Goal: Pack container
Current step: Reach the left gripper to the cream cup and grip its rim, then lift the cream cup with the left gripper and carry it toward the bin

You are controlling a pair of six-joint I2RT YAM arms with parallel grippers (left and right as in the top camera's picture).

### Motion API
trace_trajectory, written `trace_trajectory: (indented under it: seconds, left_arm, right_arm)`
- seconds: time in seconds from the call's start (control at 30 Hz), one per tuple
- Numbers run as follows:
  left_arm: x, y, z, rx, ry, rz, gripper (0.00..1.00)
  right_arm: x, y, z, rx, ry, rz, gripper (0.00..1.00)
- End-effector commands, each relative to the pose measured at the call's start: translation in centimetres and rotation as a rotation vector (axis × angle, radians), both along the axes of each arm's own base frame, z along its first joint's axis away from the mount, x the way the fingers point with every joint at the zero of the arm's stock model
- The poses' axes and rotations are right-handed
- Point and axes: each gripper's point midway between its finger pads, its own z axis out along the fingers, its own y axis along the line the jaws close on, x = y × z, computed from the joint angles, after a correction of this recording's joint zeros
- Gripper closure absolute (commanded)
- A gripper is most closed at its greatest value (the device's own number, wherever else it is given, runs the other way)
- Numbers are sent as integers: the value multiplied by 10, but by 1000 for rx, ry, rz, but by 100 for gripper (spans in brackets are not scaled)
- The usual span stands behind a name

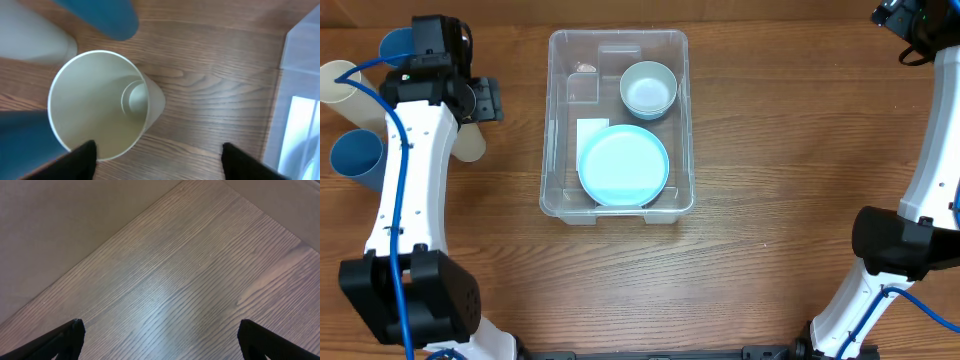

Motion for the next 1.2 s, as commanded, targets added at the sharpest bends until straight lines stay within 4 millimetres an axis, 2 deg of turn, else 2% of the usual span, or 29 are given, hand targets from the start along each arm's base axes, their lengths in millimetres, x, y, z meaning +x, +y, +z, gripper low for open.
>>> trace_trajectory:
  seconds: [0.0, 0.07, 0.2, 0.23, 0.37, 0.47, 0.77, 0.8, 0.9, 1.0, 1.17]
  left_arm:
    - [4, 10, -13, 17, 36, 6, 36]
    - [4, 12, -23, 14, 66, 10, 40]
    - [4, 19, -32, 12, 82, 25, 44]
    - [5, 20, -33, 11, 82, 28, 47]
    - [8, 21, -39, -6, 83, 27, 68]
    - [10, 22, -38, -4, 76, 29, 94]
    - [13, 22, -32, -7, 52, 34, 96]
    - [14, 20, -27, -13, 43, 28, 96]
    - [16, 14, 11, -9, -9, 15, 96]
    - [15, 12, 33, -16, -48, 23, 96]
    - [5, 8, 14, -56, 14, 46, 96]
  right_arm:
    - [0, -1, 3, -10, -8, -6, 0]
    - [0, -1, 3, -9, -8, -7, 0]
    - [0, -1, 3, -9, -9, -7, 0]
    - [0, -1, 3, -9, -9, -7, 0]
    - [0, -1, 3, -10, -8, -6, 0]
    - [0, -1, 3, -9, -9, -7, 0]
    - [0, -1, 3, -10, -8, -6, 0]
    - [0, -1, 3, -10, -8, -6, 0]
    - [0, -1, 3, -10, -8, -6, 0]
    - [0, -1, 3, -9, -9, -7, 0]
    - [0, -1, 3, -10, -8, -6, 0]
